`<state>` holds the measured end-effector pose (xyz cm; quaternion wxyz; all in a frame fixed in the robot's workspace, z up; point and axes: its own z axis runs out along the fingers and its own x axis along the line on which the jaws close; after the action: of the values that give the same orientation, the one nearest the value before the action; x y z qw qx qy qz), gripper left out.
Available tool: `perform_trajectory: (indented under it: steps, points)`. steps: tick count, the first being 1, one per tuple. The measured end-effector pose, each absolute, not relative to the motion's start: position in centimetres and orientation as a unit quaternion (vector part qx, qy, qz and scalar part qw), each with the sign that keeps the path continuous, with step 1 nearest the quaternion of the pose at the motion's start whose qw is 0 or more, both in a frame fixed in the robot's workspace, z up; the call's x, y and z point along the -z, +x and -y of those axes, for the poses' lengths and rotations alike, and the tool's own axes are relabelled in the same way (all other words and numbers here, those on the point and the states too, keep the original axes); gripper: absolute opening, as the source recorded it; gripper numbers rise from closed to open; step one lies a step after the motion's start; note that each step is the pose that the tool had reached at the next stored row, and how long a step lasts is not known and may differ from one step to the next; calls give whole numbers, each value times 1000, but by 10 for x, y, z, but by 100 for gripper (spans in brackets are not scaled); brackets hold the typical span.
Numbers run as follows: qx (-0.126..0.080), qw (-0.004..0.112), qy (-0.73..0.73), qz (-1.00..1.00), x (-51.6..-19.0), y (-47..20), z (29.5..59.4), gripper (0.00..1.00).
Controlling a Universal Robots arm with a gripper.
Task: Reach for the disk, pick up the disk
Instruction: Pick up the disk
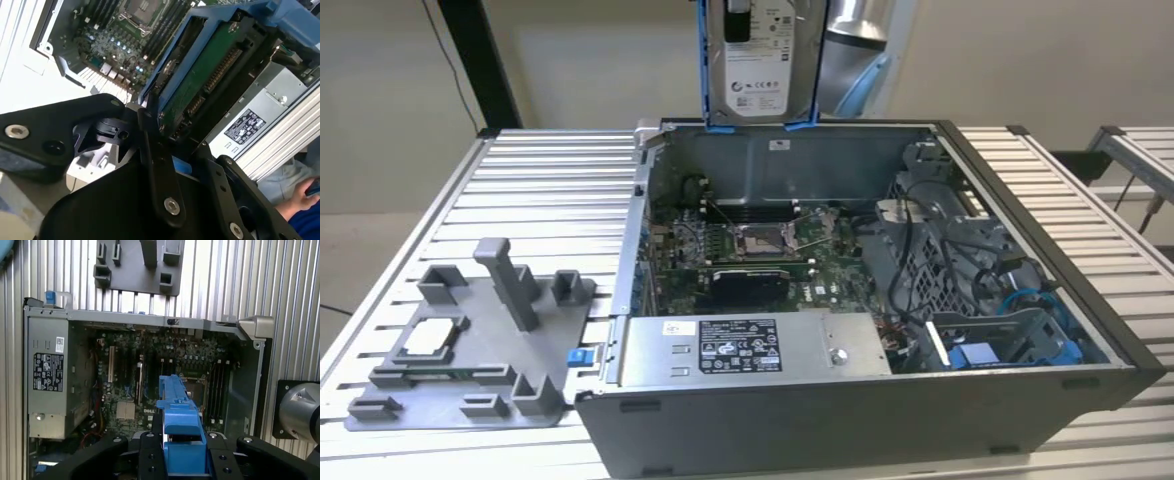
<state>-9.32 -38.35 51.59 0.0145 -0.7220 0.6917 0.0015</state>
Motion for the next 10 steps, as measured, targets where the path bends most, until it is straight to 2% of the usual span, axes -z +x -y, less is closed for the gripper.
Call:
perform_trajectory:
  steps: [10]
  points:
    - [-1, 15, -723, -690, -516, -78, 384, 0]
